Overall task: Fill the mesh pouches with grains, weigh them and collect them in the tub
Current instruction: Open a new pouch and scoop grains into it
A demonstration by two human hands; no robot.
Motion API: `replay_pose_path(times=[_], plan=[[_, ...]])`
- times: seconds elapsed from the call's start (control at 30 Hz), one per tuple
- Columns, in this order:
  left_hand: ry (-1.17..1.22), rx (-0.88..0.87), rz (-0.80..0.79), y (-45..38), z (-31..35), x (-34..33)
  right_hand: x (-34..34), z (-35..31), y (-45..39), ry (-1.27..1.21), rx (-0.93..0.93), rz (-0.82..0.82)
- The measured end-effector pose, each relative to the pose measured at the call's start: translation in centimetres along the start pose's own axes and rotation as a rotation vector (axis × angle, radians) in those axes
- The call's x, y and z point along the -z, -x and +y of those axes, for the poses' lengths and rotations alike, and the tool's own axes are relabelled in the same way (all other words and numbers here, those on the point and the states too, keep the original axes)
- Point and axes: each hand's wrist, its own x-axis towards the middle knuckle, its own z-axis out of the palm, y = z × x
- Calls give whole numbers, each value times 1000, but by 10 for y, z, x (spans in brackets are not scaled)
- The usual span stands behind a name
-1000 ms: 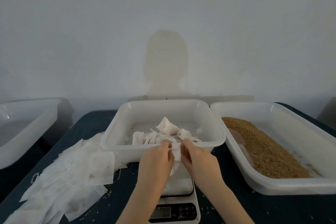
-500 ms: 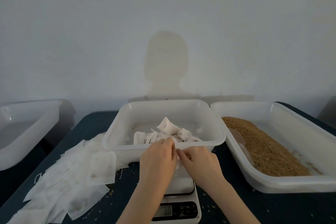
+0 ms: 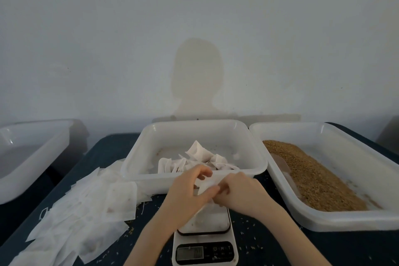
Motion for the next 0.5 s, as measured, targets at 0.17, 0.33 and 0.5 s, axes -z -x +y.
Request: replay_pose_path(times=[0.17,0.33,0.5], plan=[[6,28,-298,3,-8,2,14,6,0,-218,132,-130],[39,-24,-230,0,-11,-2,22,18,2,-357,283,-203],[40,-5,-212,-4,-10,-8,45,40,4,-402,234,-125]])
